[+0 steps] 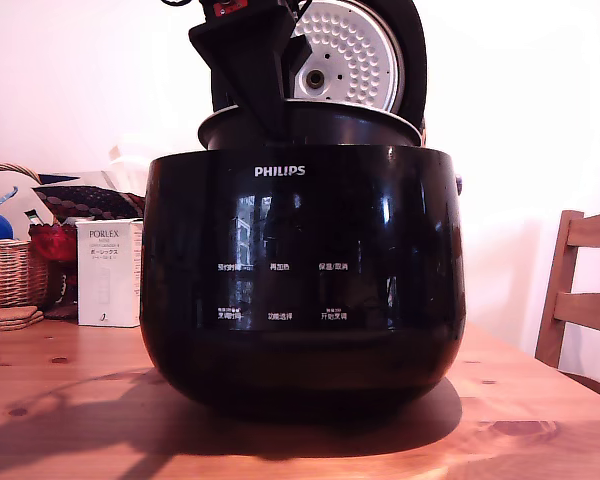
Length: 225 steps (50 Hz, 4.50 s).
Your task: Place the pot you are holding inside the rice cooker
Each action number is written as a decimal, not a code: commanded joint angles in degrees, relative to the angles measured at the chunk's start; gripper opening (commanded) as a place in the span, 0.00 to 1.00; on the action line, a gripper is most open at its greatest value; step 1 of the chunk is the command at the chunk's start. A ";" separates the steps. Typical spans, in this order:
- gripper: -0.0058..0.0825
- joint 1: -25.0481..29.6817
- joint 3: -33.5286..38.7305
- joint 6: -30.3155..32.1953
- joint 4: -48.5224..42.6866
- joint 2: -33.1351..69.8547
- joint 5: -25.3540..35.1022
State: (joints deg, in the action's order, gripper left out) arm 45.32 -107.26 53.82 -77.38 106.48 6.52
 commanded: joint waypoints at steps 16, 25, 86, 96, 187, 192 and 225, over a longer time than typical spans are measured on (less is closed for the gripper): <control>0.20 -1.60 -2.38 -1.46 0.92 -1.60 -0.55; 0.20 -1.60 -2.38 -1.44 0.87 -2.27 -0.52; 0.24 -1.49 -2.62 -6.71 -0.26 -2.45 2.51; 0.24 -1.49 -2.62 -10.75 -0.46 -2.45 2.51; 0.22 -0.90 -3.13 -19.34 -0.61 -5.88 2.43; 0.04 -1.70 -3.13 -19.37 -0.57 -7.06 2.47; 0.04 -15.85 -3.13 -31.67 12.98 -11.37 9.77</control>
State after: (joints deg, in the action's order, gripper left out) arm 29.95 -109.71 23.27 -65.21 96.55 15.62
